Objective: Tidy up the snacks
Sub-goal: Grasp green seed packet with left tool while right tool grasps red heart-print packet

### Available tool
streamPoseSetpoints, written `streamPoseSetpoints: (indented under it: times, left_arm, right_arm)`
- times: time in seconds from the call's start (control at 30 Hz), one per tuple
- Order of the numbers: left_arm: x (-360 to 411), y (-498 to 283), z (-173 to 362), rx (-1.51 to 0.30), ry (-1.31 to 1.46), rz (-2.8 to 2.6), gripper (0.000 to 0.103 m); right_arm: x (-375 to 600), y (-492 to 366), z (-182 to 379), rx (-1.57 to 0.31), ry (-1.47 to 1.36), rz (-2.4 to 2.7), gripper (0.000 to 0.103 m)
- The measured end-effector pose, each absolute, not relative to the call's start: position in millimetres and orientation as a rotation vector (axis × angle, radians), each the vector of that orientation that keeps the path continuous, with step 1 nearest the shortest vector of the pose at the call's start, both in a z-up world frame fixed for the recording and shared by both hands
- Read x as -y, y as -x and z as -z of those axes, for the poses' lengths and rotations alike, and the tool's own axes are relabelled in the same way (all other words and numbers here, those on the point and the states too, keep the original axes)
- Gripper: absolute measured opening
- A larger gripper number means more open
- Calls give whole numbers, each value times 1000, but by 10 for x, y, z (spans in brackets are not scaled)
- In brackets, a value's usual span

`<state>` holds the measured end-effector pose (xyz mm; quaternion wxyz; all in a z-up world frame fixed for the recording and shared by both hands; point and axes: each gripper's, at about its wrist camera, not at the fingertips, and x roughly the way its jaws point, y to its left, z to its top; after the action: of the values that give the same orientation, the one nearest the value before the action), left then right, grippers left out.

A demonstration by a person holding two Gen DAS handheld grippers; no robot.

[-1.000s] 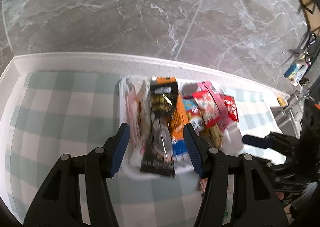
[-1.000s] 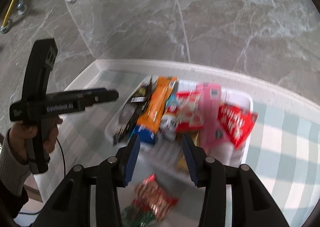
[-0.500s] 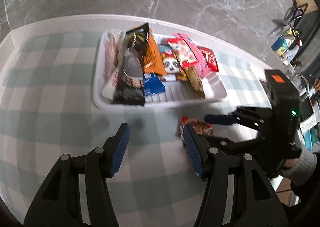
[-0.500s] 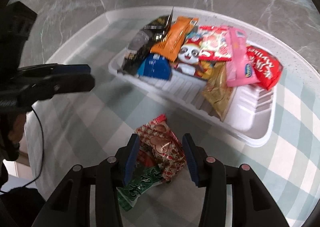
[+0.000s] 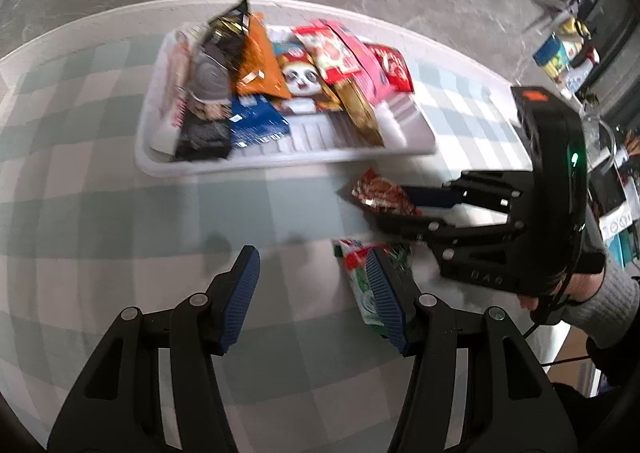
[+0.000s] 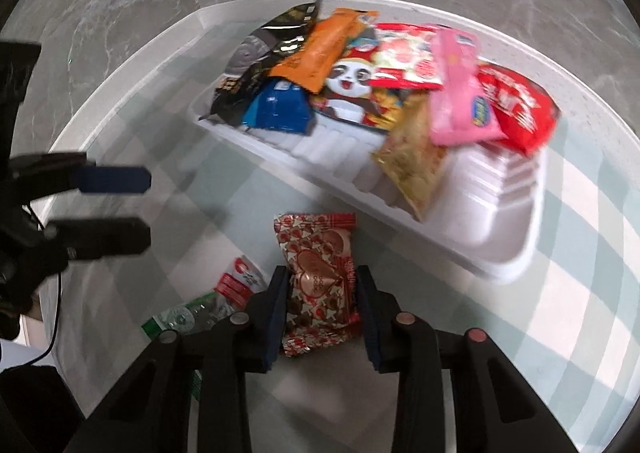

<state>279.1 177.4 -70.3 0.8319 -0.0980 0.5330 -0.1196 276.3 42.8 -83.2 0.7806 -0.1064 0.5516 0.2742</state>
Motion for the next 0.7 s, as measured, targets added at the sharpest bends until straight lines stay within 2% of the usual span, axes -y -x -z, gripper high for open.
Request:
streamPoseSetpoints:
  times: [0.33,0.7]
  left_arm:
    - [-1259,-2737,907,-1214,156,350,54]
    - [-944,-2764,1086,-1259,82,321,55]
  right_arm:
    - [61,-2492,770,-1195,122,-501,35]
    - [159,-2387,768,-1188,71,-474,35]
